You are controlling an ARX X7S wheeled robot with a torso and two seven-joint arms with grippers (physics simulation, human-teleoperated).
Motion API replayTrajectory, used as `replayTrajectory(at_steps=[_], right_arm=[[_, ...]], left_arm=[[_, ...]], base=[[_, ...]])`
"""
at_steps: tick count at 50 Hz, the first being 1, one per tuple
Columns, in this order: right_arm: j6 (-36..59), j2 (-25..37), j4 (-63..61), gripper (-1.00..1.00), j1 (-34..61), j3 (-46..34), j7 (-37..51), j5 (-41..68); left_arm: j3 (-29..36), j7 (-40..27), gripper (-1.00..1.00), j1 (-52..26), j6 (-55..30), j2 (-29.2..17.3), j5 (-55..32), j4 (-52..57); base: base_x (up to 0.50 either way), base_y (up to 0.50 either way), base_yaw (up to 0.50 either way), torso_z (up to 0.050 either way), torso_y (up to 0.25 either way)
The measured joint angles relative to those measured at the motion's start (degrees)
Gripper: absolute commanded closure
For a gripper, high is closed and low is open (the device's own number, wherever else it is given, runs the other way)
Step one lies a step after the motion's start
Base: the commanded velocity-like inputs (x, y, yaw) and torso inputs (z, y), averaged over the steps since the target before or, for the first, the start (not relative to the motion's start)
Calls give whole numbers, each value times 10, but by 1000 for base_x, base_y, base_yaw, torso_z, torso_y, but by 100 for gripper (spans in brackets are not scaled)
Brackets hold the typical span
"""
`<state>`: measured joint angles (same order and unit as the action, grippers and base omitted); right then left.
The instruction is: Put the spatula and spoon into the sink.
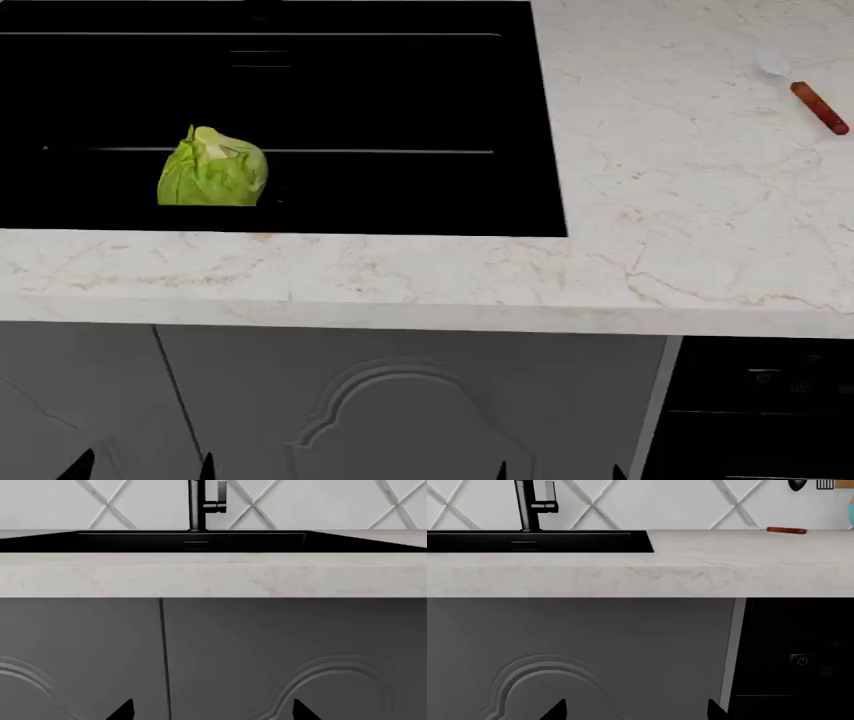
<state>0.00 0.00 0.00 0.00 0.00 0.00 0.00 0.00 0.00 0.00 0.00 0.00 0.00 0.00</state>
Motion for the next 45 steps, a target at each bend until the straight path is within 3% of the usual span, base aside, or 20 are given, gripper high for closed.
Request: replayTrajectory(at_steps=[45], right_arm=[[6,48,-37,-100,-11,-54,65,44]], left_arm=[[53,-59,-100,11,1,-48,-32,42]], base=[[0,0,0,0,0]])
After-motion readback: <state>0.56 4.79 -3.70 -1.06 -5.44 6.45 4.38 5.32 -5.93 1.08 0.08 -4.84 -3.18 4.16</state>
